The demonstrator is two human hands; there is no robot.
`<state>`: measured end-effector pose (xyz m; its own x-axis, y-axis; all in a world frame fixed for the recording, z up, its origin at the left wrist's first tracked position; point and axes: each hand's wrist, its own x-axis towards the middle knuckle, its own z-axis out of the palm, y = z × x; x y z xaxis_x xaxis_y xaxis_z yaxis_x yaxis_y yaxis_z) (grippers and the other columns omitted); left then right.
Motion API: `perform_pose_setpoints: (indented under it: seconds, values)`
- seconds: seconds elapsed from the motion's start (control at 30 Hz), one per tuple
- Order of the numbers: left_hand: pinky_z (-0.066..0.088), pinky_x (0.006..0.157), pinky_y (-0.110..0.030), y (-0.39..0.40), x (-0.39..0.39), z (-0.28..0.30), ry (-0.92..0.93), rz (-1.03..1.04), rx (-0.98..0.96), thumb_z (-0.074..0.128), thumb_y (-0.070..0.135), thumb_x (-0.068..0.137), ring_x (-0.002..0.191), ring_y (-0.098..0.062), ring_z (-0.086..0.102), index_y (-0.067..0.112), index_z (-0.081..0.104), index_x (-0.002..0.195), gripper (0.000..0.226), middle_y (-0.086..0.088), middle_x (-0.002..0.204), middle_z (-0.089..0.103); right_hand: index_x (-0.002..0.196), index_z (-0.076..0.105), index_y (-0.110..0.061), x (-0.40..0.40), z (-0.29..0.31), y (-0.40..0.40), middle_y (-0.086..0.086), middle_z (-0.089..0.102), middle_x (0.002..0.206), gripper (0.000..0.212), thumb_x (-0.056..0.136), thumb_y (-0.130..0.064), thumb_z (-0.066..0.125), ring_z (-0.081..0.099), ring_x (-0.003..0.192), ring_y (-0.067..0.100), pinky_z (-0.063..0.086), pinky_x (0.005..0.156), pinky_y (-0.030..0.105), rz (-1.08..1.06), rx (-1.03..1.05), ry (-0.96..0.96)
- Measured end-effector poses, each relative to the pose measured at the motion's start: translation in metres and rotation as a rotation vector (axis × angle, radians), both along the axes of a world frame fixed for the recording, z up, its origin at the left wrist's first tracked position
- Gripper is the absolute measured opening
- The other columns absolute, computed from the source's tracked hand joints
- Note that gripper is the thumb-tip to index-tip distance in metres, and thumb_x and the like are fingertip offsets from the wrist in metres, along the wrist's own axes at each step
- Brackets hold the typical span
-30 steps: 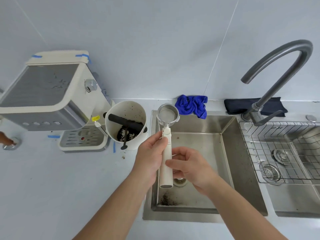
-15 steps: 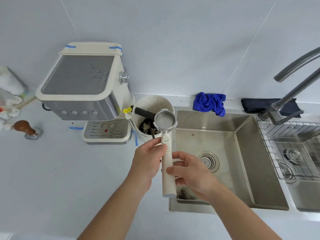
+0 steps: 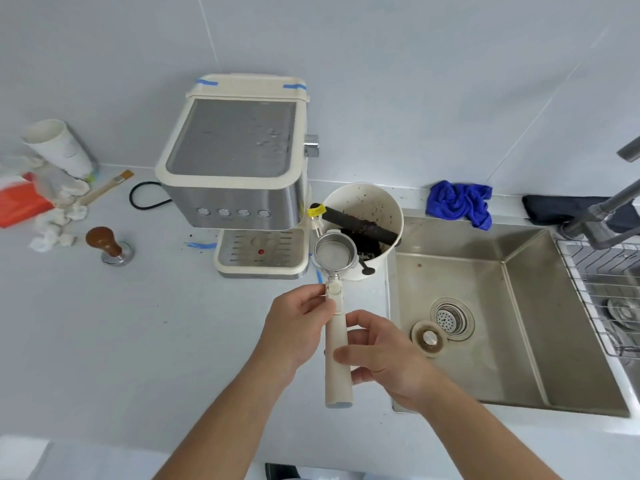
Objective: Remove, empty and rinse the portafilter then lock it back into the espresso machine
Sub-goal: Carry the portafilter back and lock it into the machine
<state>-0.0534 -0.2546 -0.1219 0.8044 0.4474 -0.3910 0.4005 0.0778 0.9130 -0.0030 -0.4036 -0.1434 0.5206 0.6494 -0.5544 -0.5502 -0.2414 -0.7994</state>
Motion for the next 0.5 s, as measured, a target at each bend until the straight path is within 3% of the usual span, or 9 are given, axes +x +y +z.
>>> perform_pose_setpoints:
  seconds: [0.23,0.37,0.5]
  values:
    - [0.052,0.074,-0.019,0.039,-0.028,-0.003,0.031,-0.122,0.104,0.065,0.018,0.084,0.082,-0.005,0.068,0.052,0.070,0.074,0.035,0.017,0.081,0.074,0.117,0.067,-0.011,-0.024,-0.008,0.034,0.014,0.070,0.094,0.046,0.072,-0.005,0.073,0.072,0.087,0.025,0.060,0.070,0.038,0.071,0.002,0.035]
    - [0.047,0.075,-0.018,0.071,-0.045,-0.004,0.081,-0.208,0.205,0.066,0.029,0.083,0.081,0.008,0.064,0.039,0.072,0.095,0.016,0.020,0.084,0.073,0.115,0.067,-0.011,-0.039,-0.014,0.053,0.015,0.067,0.093,0.045,0.071,-0.004,0.073,0.072,0.088,0.027,0.061,0.071,0.043,0.062,-0.008,0.054]
    - [0.046,0.076,-0.014,0.108,-0.059,0.005,0.047,-0.186,0.345,0.067,0.033,0.084,0.085,0.010,0.063,0.038,0.072,0.097,0.015,0.022,0.091,0.071,0.112,0.067,-0.011,-0.046,-0.021,0.066,0.011,0.071,0.090,0.049,0.064,-0.009,0.076,0.072,0.084,0.027,0.060,0.068,0.041,0.046,-0.028,0.085]
